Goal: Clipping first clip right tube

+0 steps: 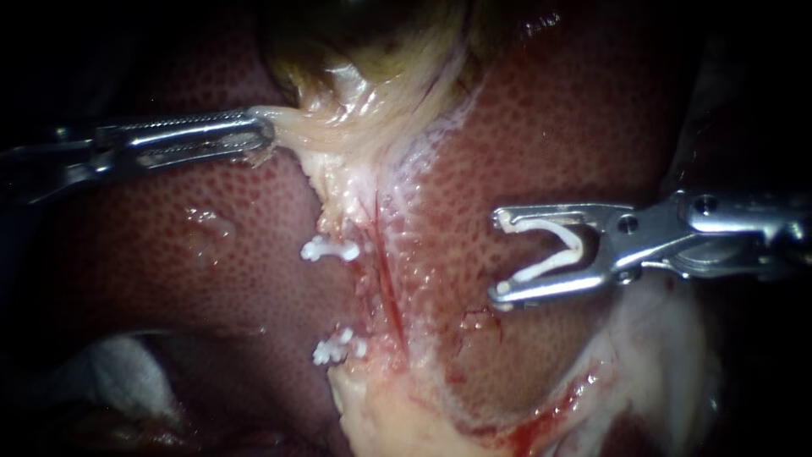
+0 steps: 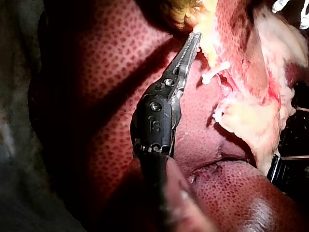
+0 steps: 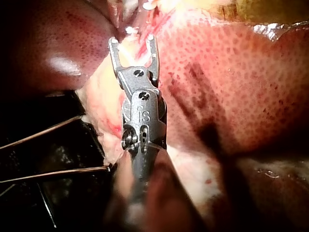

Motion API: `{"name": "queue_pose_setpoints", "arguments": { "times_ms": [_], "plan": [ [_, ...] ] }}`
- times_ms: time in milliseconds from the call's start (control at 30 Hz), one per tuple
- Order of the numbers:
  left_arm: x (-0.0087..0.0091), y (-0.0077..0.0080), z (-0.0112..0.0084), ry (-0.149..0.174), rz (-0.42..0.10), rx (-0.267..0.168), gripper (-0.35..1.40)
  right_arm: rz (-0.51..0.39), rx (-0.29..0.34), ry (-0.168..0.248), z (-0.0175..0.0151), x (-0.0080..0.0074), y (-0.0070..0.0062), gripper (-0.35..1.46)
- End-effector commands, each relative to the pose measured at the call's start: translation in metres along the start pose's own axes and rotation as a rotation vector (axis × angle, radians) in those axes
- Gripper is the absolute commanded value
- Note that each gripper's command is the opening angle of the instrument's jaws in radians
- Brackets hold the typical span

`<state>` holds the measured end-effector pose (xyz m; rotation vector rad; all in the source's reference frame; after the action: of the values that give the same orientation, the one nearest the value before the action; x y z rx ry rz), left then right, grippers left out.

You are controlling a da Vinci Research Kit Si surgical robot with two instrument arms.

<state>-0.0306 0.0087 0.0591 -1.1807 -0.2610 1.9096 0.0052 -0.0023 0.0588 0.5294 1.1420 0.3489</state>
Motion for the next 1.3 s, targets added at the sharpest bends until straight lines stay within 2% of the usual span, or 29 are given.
{"name": "queue_pose_setpoints", "arguments": {
  "times_ms": [33,167,400,600,667,833,1300],
  "plan": [
    [0.0,0.0,0.0,0.0,0.0,0.0,-0.35,0.023,0.0,0.003,0.0005,-0.0005,0.0,0.5],
    [0.0,0.0,0.0001,0.0,0.0,0.001,-0.35,0.088,0.002,-0.028,0.0031,-0.0032,0.0002,0.5],
    [0.0,0.0001,0.0001,0.0,0.0,0.002,-0.35,0.218,-0.01,-0.105,0.0087,-0.0098,0.0012,0.5],
    [0.0001,0.0005,0.0,0.0,-0.001,0.004,-0.35,0.288,-0.004,-0.133,0.013,-0.0147,0.0021,0.5],
    [0.0001,0.0006,0.0,0.001,-0.001,0.005,-0.35,0.306,-0.001,-0.135,0.014,-0.0157,0.0023,0.5],
    [0.0,0.0007,0.0001,0.001,0.005,0.007,-0.35,0.323,0.012,-0.14,0.0163,-0.017,0.0026,0.5],
    [0.0,0.0008,0.0002,0.002,0.005,0.008,-0.35,0.34,0.031,-0.129,0.0186,-0.0163,0.0029,0.48]
  ]
}}
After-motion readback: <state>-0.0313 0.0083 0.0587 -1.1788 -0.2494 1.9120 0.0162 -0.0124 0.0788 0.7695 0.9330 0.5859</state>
